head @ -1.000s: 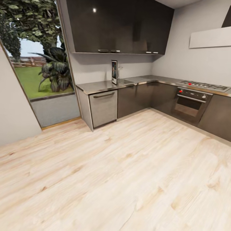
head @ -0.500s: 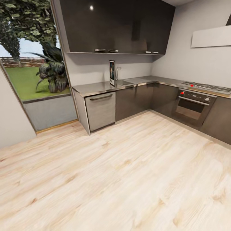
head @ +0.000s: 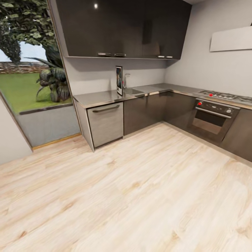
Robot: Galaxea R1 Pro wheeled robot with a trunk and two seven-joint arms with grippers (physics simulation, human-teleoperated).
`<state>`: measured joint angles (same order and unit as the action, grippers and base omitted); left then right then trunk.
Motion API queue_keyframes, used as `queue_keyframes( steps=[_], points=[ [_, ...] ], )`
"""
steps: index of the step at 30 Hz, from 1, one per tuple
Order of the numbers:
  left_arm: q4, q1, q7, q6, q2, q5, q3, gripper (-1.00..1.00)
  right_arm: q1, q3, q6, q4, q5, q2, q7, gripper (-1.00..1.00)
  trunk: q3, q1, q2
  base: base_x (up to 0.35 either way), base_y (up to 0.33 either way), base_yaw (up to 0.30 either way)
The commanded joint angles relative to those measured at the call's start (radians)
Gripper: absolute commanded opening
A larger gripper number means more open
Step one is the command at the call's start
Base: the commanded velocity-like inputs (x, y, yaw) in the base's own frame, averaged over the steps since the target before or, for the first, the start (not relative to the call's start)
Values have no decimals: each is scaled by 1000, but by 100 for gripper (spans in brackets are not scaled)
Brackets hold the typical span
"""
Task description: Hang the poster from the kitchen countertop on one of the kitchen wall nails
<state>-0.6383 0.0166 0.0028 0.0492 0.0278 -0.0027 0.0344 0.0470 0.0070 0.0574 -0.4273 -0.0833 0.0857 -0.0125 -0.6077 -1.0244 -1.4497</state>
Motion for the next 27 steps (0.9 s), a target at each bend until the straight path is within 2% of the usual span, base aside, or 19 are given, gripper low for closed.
queue_keyframes(
  steps=[1,27],
  points=[
    [-1,0,0,1,0,0,1,100,1,1,2,1,-9,0,-1,100,-1,-1,0,307,-141,0],
    [-1,1,0,1,0,0,1,100,1,1,2,1,-9,0,-1,100,-1,-1,0,307,-142,0]
  ],
)
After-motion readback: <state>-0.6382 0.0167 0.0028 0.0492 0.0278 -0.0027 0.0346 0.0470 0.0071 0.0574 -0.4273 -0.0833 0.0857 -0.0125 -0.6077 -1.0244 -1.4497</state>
